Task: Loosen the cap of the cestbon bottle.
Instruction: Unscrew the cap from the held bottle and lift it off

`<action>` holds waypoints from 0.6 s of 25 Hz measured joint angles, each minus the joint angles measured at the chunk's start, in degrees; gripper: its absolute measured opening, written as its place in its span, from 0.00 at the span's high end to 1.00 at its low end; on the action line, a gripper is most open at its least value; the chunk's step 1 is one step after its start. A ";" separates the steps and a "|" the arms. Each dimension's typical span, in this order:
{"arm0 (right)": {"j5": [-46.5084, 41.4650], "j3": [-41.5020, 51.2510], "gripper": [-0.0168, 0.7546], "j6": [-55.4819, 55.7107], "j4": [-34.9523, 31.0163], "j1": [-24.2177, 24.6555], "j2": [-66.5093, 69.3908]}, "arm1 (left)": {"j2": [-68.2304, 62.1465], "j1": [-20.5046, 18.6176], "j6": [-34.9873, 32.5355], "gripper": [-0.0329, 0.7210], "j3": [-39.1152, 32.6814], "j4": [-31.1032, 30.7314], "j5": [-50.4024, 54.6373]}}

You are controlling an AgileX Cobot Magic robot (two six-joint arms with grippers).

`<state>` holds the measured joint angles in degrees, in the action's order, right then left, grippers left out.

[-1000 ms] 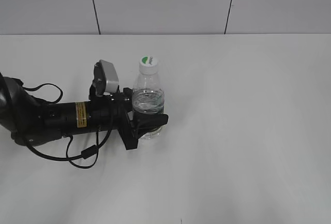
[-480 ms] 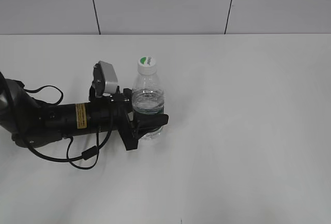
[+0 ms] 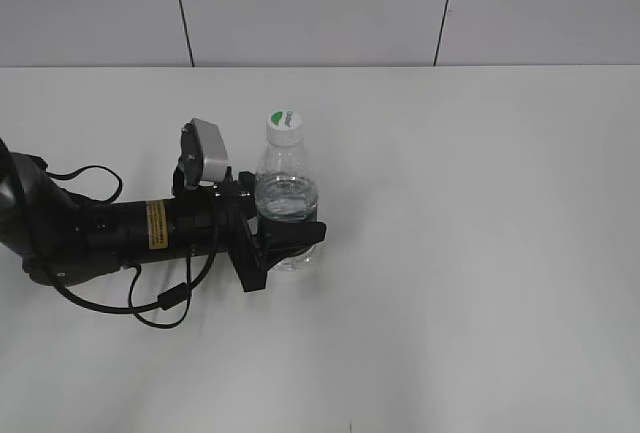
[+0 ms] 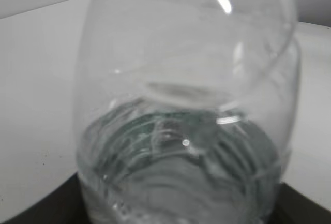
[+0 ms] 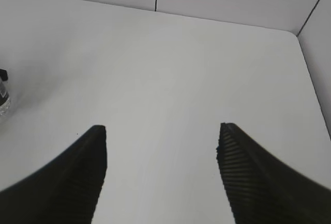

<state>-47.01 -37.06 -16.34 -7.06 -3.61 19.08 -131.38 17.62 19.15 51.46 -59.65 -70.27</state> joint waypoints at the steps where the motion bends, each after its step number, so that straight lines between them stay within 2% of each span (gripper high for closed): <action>1: 1.00 -1.26 0.31 -0.86 -0.05 0.00 2.63 | 0.00 0.00 0.00 0.42 0.00 0.00 0.00; 5: 3.90 -7.18 0.30 -2.06 -0.11 0.00 14.80 | 0.00 0.00 0.00 0.42 0.00 -0.06 -0.06; 10: 4.27 -16.70 0.21 -2.37 -0.36 0.00 31.85 | 0.00 0.00 0.00 0.42 0.00 -0.06 -0.06; 15: 4.21 -26.67 0.20 -3.95 -3.50 0.00 45.23 | 0.00 0.00 0.00 0.42 0.00 -0.14 -0.14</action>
<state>-42.80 -63.73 -20.29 -10.55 -3.61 64.32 -131.38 17.62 19.15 51.46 -59.79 -70.41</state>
